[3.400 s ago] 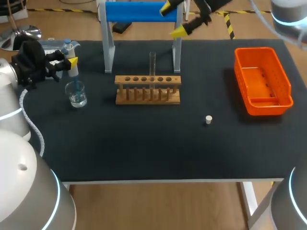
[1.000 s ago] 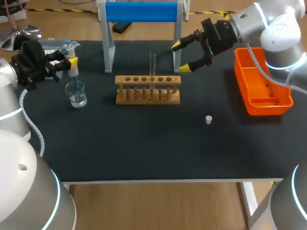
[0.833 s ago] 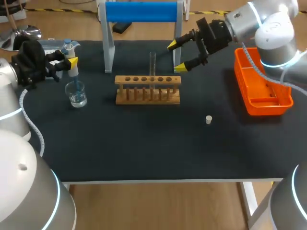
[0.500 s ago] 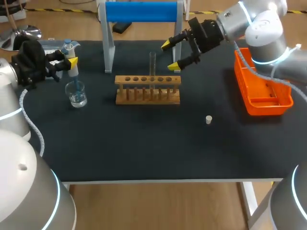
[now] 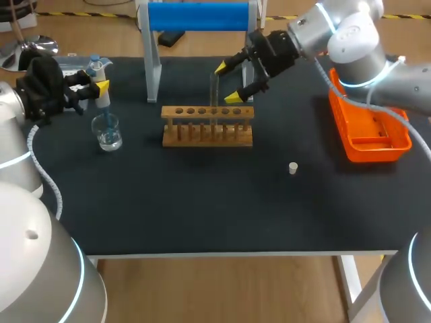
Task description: Invert the test tube, pick up the pipette, mount the tip to pipette, aspirate from beaker and dispense into the tube, eject the tip, return the pipette, and cap with the stopper.
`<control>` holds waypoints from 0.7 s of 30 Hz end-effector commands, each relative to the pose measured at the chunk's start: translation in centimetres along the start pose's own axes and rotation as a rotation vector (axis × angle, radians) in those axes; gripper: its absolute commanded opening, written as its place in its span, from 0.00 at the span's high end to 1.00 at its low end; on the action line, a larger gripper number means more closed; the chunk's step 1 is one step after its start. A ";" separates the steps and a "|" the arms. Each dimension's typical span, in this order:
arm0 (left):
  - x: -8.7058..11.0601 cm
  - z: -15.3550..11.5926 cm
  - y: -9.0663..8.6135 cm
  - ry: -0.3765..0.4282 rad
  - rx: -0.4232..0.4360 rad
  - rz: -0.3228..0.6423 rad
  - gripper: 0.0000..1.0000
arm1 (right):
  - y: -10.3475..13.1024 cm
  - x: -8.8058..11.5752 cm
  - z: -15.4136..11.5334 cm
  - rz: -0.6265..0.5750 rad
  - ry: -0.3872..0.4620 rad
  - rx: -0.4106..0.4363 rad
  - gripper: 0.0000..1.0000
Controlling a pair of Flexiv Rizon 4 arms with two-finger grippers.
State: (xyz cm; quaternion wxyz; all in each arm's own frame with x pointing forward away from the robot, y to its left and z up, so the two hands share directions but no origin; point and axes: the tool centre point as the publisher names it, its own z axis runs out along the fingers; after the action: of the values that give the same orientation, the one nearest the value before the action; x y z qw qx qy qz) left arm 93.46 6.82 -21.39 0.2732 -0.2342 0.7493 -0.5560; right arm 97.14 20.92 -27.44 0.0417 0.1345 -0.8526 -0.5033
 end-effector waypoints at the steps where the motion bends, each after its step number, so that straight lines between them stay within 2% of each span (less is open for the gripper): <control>1: 0.0 -0.1 0.0 0.000 0.000 0.001 1.00 | 0.3 -1.3 0.8 0.015 0.037 0.019 0.00; 9: 0.0 -0.1 0.0 0.000 0.000 0.001 1.00 | 0.5 -2.1 2.1 0.022 0.047 0.050 0.00; 15: 0.0 -0.1 0.0 0.000 0.000 0.001 1.00 | 0.1 -2.0 3.3 0.005 0.068 0.108 0.00; 21: 0.0 -0.1 0.0 0.000 0.000 0.001 1.00 | -0.3 -2.0 3.9 0.007 0.074 0.126 0.00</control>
State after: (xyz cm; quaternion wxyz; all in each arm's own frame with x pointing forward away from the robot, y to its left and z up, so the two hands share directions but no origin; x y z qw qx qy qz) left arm 93.46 6.82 -21.39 0.2732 -0.2342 0.7493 -0.5560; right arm 97.95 24.45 -29.32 0.0624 0.1509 -0.8804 -0.4452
